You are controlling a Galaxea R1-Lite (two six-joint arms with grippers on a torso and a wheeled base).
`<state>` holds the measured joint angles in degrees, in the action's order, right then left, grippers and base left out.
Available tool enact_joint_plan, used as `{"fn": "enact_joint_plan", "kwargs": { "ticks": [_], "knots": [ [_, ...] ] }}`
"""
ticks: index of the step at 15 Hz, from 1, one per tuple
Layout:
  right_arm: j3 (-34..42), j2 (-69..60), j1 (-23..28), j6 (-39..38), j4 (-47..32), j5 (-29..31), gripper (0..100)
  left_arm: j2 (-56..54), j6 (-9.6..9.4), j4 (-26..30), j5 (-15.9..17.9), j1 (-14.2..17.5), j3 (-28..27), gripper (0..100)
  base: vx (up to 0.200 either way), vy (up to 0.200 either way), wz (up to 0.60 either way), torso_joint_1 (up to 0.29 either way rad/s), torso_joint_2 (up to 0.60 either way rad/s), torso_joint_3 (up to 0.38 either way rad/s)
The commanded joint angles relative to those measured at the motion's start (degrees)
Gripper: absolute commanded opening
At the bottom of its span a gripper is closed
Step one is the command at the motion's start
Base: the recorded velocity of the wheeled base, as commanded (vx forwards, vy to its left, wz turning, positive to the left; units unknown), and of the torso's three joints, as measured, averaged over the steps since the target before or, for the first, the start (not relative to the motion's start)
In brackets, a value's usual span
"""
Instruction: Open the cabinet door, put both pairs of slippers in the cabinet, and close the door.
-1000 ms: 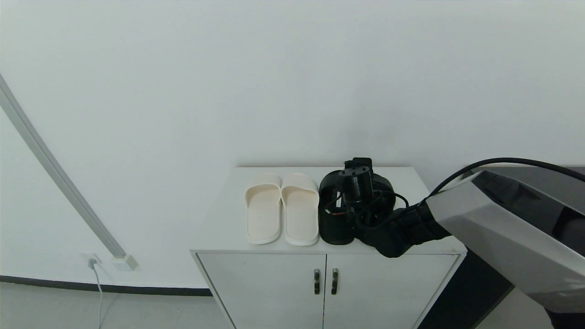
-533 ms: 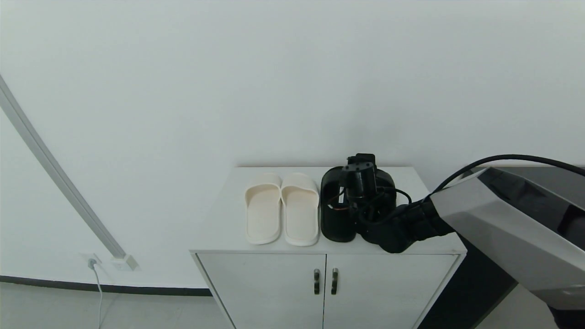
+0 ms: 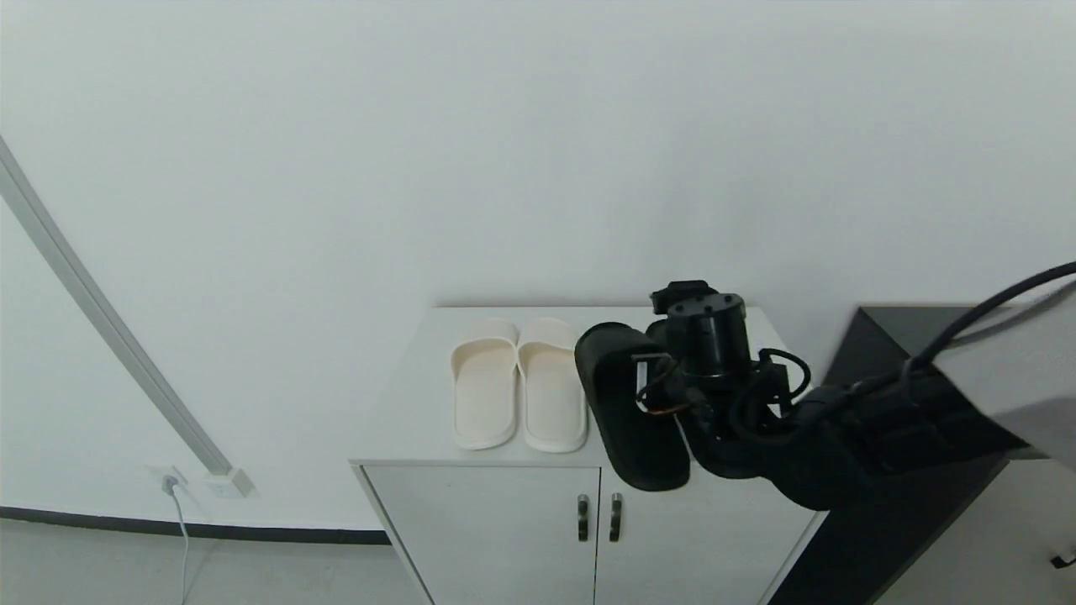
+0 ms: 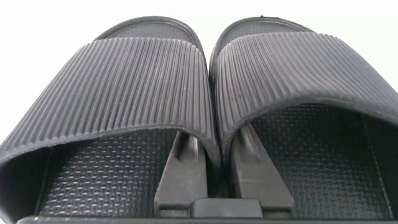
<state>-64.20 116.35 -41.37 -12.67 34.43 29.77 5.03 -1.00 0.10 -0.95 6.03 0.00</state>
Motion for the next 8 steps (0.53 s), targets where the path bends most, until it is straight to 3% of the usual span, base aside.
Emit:
{"fn": "enact_joint_plan", "kwargs": {
  "ticks": [1, 4, 8],
  "knots": [
    [15.33, -18.09, -4.06, 0.1, 0.11, -11.49, 0, 0.06, 0.12, -0.01, -0.02, 0.03, 0.0, 0, 0.0, 0.0, 0.0, 0.0, 0.0, 0.0],
    [20.78, -24.85, -4.68, 2.82, -0.41, -18.17, 0, 0.06, 0.65, -0.01, -0.02, 0.03, 0.0, 0, 0.0, 0.0, 0.0, 0.0, 0.0, 0.0],
    [22.89, -24.85, -5.65, 3.96, -0.15, -18.78, 0, 0.06, 0.56, -0.01, 0.6, 0.03, 0.0, 0, 0.0, 0.0, 0.0, 0.0, 0.0, 0.0]
  ]
}}
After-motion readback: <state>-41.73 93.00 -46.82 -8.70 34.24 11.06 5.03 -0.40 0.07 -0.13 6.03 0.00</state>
